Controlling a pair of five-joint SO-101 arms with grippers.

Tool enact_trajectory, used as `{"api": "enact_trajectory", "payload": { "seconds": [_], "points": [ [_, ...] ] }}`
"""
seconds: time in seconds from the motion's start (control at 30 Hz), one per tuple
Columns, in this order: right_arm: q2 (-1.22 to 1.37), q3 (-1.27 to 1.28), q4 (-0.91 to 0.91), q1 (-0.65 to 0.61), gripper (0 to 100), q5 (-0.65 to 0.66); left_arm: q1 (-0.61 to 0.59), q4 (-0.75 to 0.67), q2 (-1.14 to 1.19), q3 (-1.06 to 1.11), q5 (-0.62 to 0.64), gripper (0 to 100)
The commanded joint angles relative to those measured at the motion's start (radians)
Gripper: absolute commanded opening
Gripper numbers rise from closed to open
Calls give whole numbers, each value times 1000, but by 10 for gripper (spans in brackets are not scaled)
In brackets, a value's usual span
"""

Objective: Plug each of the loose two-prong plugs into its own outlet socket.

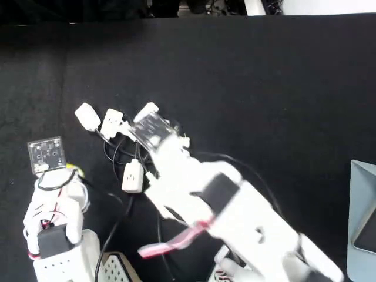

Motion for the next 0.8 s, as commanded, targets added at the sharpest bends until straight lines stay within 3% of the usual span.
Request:
{"api": "enact_trajectory", "payload": {
  "seconds": [0.0,0.23,0.4,0.6,0.77],
  "points": [
    [-225,102,-103,-8,11,37,105,-95,-5,-84,44,30],
    [-568,295,-213,-12,11,130,205,-298,-5,-84,89,30],
    [-700,394,-250,-28,11,175,358,-407,-5,-91,92,30],
    [-682,409,-249,-80,11,172,576,-503,-5,-94,86,30],
    [-602,404,-250,-80,11,166,691,-489,-5,-185,84,30]
  ]
}}
